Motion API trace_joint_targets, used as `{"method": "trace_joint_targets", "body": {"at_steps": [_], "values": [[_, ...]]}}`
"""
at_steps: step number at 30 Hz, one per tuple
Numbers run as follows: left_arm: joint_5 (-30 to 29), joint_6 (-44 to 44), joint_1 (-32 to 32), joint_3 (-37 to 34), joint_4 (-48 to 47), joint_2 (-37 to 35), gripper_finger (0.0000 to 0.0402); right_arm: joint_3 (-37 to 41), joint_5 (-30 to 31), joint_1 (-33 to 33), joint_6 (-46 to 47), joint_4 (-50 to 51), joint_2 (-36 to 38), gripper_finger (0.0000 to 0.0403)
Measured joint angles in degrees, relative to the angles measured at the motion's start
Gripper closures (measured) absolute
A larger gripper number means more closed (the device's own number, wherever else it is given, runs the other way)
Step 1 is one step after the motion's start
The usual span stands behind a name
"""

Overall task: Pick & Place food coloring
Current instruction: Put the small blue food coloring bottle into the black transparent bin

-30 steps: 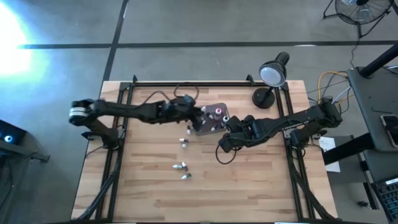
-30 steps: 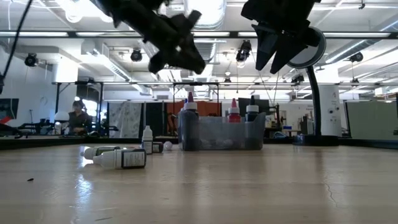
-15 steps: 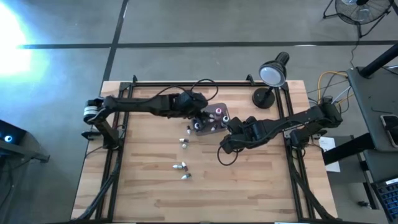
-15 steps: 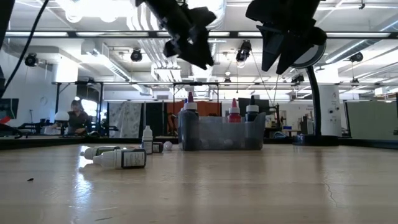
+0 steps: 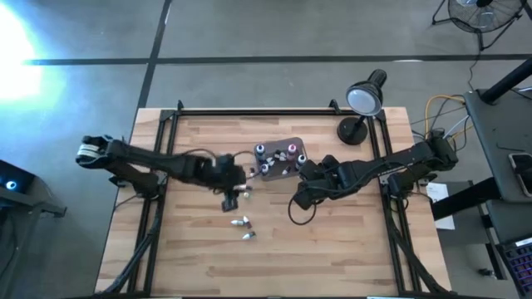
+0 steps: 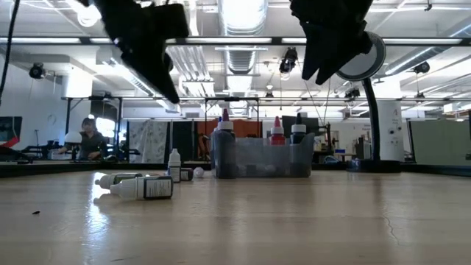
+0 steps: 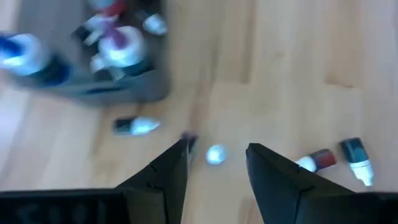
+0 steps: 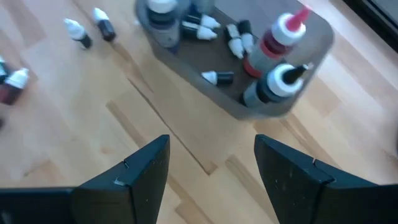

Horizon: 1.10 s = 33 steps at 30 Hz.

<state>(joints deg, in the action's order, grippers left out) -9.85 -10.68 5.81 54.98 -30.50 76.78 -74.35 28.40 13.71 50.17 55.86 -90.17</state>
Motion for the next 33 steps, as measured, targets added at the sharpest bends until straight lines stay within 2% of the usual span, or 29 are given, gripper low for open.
{"method": "trace_joint_targets", "body": {"at_steps": [5, 7, 14, 23, 33], "values": [[-0.22, -1.11, 3.57, -11.72, 21.93, -2.15, 0.0262, 0.02, 0.01, -0.01, -1.29, -1.70, 0.00, 0.0174], [-0.36, -3.48, 3.64, -14.38, 25.92, -2.12, 0.0262, 0.02, -0.34, -0.01, -0.99, -1.73, 0.00, 0.0174], [-0.87, -7.36, 3.59, -17.38, 26.50, -2.11, 0.0262, 0.04, -1.92, 0.03, 0.94, -1.76, 0.00, 0.0174], [-4.79, -1.56, 3.57, -18.81, 27.61, 1.76, 0.0262, 0.13, -1.90, 0.03, 2.14, -2.19, 0.02, 0.0174], [-4.21, -0.69, 3.64, -18.57, 29.74, 6.90, 0.0262, 0.13, -1.90, 0.03, 3.83, -2.47, 0.02, 0.0174]]}}
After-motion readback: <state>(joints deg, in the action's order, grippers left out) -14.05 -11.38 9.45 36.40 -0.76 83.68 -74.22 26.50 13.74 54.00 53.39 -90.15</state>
